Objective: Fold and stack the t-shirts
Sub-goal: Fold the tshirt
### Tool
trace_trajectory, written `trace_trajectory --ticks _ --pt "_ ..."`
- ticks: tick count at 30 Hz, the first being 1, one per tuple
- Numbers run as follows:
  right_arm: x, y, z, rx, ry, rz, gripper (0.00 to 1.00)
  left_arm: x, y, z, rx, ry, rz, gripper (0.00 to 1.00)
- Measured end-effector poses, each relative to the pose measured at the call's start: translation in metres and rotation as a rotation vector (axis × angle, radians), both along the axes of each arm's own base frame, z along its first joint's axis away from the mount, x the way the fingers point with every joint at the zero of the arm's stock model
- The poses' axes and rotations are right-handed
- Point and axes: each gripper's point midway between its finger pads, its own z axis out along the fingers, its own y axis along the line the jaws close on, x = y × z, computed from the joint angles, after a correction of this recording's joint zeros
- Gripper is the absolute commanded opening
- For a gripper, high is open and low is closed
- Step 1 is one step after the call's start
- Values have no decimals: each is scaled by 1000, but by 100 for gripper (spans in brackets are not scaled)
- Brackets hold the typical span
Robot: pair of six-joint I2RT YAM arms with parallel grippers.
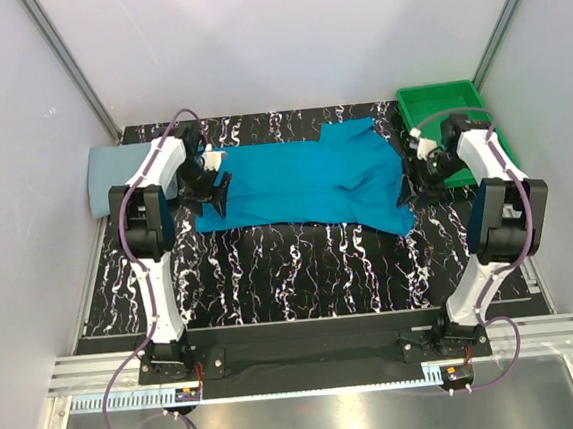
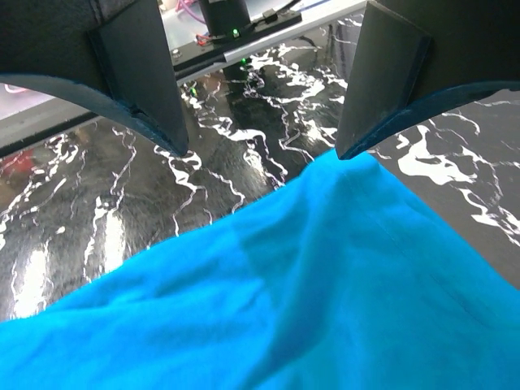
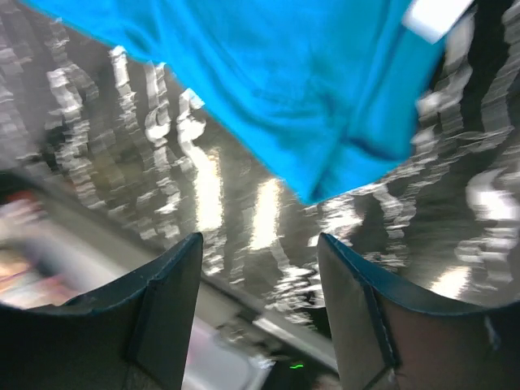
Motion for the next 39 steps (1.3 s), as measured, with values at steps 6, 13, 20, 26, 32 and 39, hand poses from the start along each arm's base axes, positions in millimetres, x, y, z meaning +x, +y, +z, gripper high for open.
trace_trajectory --ticks 6,13,20,26,32,39 --pt "-32 21 -15 225 210 -56 63 1 1 -7 5 12 0 78" --pt "-59 36 -27 326 357 -54 60 -1 2 -19 17 45 -1 78" --pt "-55 32 -34 302 338 -51 60 -1 3 -23 22 54 -1 78" --pt "-44 21 -45 234 299 -78 61 -1 3 -23 23 55 -1 78" --pt "-31 10 -57 189 273 -111 59 -1 3 -23 23 54 -1 78" --pt "-23 6 -78 173 293 -122 56 -1 3 -24 25 58 -1 78"
